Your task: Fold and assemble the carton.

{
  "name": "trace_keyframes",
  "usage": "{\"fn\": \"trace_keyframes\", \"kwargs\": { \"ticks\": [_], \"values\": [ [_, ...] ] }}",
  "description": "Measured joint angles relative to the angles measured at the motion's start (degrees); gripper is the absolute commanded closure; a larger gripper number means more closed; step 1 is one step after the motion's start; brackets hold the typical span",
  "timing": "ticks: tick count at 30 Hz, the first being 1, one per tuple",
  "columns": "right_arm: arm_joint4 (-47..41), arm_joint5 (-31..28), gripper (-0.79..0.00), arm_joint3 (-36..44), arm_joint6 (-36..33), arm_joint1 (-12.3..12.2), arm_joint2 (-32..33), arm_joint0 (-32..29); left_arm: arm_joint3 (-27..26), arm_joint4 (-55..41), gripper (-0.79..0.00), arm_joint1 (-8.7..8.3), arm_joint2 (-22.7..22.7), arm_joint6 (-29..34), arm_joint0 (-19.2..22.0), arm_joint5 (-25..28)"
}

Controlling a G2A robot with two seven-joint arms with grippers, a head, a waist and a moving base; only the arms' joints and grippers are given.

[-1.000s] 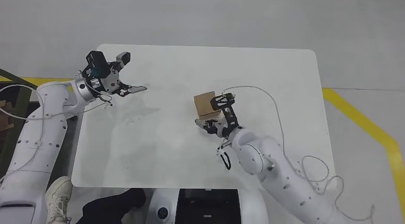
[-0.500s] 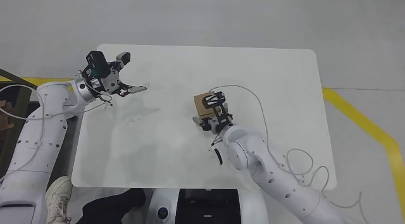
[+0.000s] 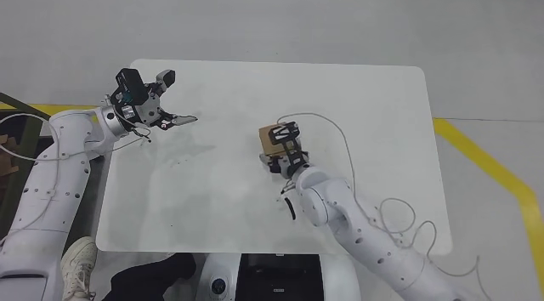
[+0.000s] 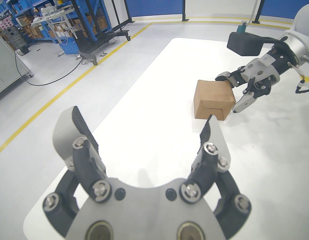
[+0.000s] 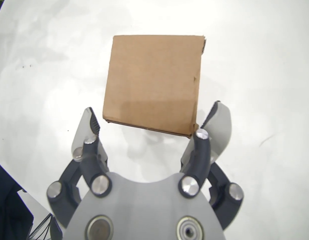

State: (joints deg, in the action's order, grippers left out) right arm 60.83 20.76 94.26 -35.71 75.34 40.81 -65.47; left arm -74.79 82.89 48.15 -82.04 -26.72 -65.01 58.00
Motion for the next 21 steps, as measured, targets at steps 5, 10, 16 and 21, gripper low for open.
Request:
{"fn": "trace_keyframes", "kwargs": {
  "ticks": [5,10,16,21],
  "values": [
    [-0.42,-0.49,-0.379,-0.14,-0.24,0.38,0.6,-0.09,0.0,0.0,-0.785,0.0,0.0,0.0,0.0,0.0],
    [-0.46,-1.02,-0.376,0.5,0.11,0.61,1.47,-0.71,0.0,0.0,-0.785,0.0,0.0,0.0,0.0,0.0],
    [-2.86,-4.77,-0.376,3.52,0.95,0.24,4.19,-2.93,0.0,0.0,-0.785,0.0,0.0,0.0,0.0,0.0],
    [-7.64,-11.52,-0.376,8.07,1.21,-0.74,8.65,-6.16,0.0,0.0,-0.785,0.0,0.0,0.0,0.0,0.0]
  ]
}}
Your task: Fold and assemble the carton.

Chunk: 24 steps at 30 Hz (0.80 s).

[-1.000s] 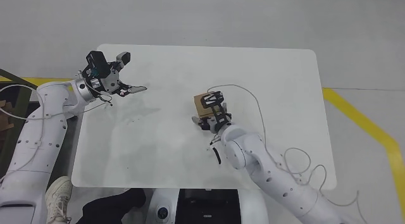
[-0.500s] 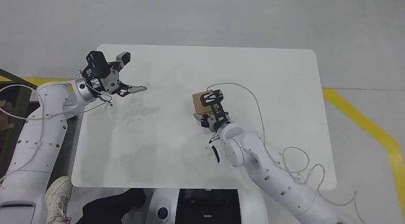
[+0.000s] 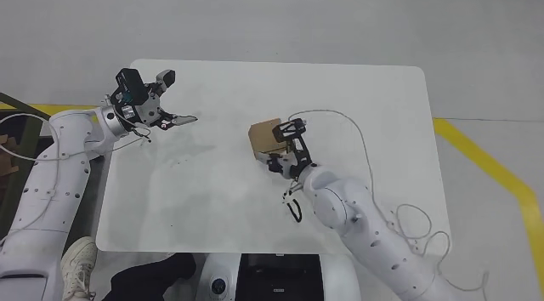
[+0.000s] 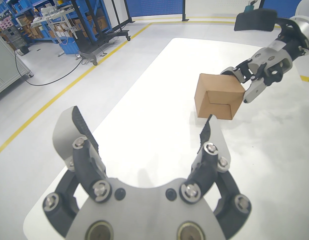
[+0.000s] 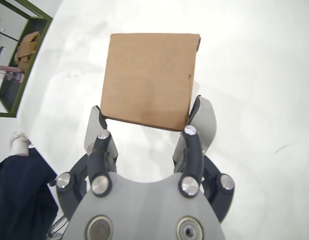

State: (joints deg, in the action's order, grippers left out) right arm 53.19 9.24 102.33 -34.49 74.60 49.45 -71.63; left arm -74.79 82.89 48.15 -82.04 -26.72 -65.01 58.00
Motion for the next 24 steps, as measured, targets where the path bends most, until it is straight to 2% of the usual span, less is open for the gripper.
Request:
{"fn": "trace_keyframes", "kwargs": {
  "ticks": [15,21,24],
  "values": [
    [-19.58,-27.28,-0.382,14.12,-3.91,-4.12,18.75,-10.99,0.0,0.0,-0.785,0.0,0.0,0.0,0.0,0.0],
    [-26.43,-34.12,-0.363,19.05,-3.75,-5.15,24.89,-13.13,0.0,0.0,-0.785,0.0,0.0,0.0,0.0,0.0],
    [-29.84,-36.71,-0.379,21.34,-3.65,-5.63,27.96,-14.36,0.0,0.0,-0.785,0.0,0.0,0.0,0.0,0.0]
  ]
}}
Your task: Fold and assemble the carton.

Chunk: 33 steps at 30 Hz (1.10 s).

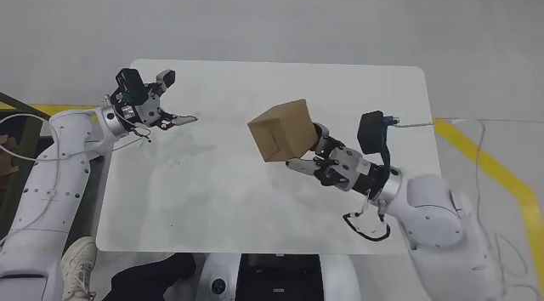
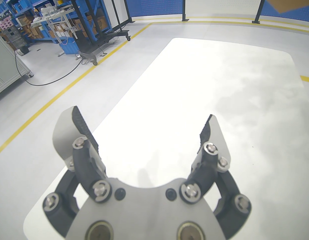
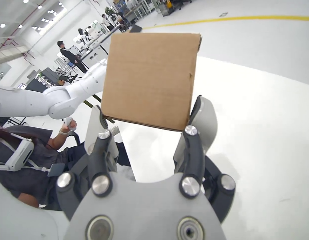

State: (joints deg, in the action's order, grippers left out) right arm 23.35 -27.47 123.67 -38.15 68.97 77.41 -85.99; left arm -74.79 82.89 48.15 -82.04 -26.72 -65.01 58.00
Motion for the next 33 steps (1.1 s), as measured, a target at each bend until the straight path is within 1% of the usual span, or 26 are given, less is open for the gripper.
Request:
{"fn": "trace_keyframes", "kwargs": {
  "ticks": [9,17,18,19,23,24,25,26,27,28,30,33],
  "values": [
    [-7.49,-4.06,-0.376,3.86,0.36,-0.95,5.35,-1.41,0.0,0.0,-0.785,0.0,0.0,0.0,0.0,0.0],
    [-9.97,-4.52,-0.379,3.98,0.46,-1.44,6.15,-1.39,0.0,0.0,-0.785,0.0,0.0,0.0,0.0,0.0],
    [-10.16,-4.39,-0.388,3.87,0.49,-1.5,6.13,-1.36,0.0,0.0,-0.785,0.0,0.0,0.0,0.0,0.0],
    [-10.25,-4.25,-0.422,3.76,0.41,-1.55,6.11,-1.29,0.0,0.0,-0.785,0.0,0.0,0.0,0.0,0.0],
    [-10.14,-3.94,-0.406,3.26,-0.4,-1.78,5.82,-0.49,0.0,0.0,-0.785,0.0,0.0,0.0,0.0,0.0],
    [-10.1,-3.77,-0.413,3.09,-0.48,-1.84,5.67,-0.27,0.0,0.0,-0.785,0.0,0.0,0.0,0.0,0.0],
    [-10.05,-3.61,-0.437,2.97,-0.56,-1.88,5.53,-0.12,0.0,0.0,-0.785,0.0,0.0,0.0,0.0,0.0],
    [-9.87,-3.45,-0.523,2.85,-0.78,-1.93,5.35,0.05,0.0,0.0,-0.785,0.0,0.0,0.0,0.0,0.0],
    [-9.44,-3.08,-0.505,2.64,-1.17,-1.99,5.1,0.3,0.0,0.0,-0.785,0.0,0.0,0.0,0.0,0.0],
    [-9.05,-2.62,-0.437,2.45,-1.37,-2.03,4.88,0.49,0.0,0.0,-0.785,0.0,0.0,0.0,0.0,0.0],
    [-8.39,-1.49,-0.385,1.91,-1.51,-2.08,4.15,0.96,0.0,0.0,-0.785,0.0,0.0,0.0,0.0,0.0],
    [-8.05,-0.31,-0.379,0.38,-1.4,-2.11,3.02,1.78,0.0,0.0,-0.785,0.0,0.0,0.0,0.0,0.0]
  ]
}}
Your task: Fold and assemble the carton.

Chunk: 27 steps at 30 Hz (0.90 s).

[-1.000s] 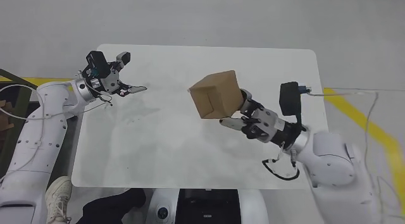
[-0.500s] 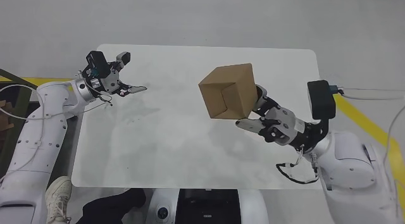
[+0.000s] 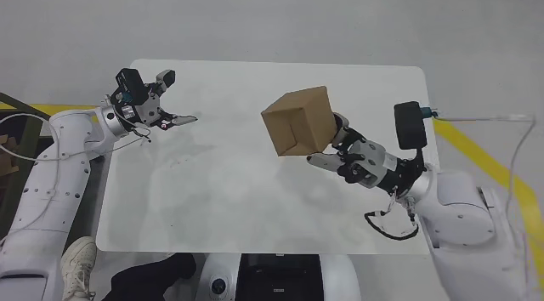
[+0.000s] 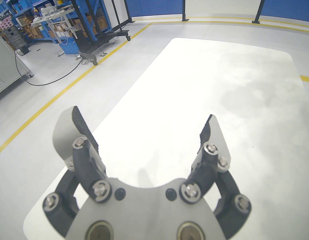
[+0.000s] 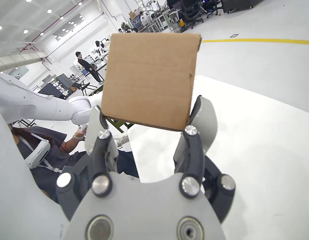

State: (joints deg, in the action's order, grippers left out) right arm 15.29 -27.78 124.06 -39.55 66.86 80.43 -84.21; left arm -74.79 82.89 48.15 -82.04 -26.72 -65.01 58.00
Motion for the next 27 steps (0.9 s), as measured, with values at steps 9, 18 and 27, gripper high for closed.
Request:
{"fn": "trace_keyframes", "kwargs": {
  "ticks": [9,18,27],
  "values": [
    [4.34,5.14,-0.379,-5.23,-0.37,0.12,-5.18,3.17,0.0,0.0,-0.785,0.0,0.0,0.0,0.0,0.0],
    [11.25,11.22,-0.385,-9.75,0.62,0.51,-11.0,5.71,0.0,0.0,-0.785,0.0,0.0,0.0,0.0,0.0],
    [17.09,18.25,-0.425,-16.38,3.07,1.49,-17.91,8.38,0.0,0.0,-0.785,0.0,0.0,0.0,0.0,0.0]
  ]
}}
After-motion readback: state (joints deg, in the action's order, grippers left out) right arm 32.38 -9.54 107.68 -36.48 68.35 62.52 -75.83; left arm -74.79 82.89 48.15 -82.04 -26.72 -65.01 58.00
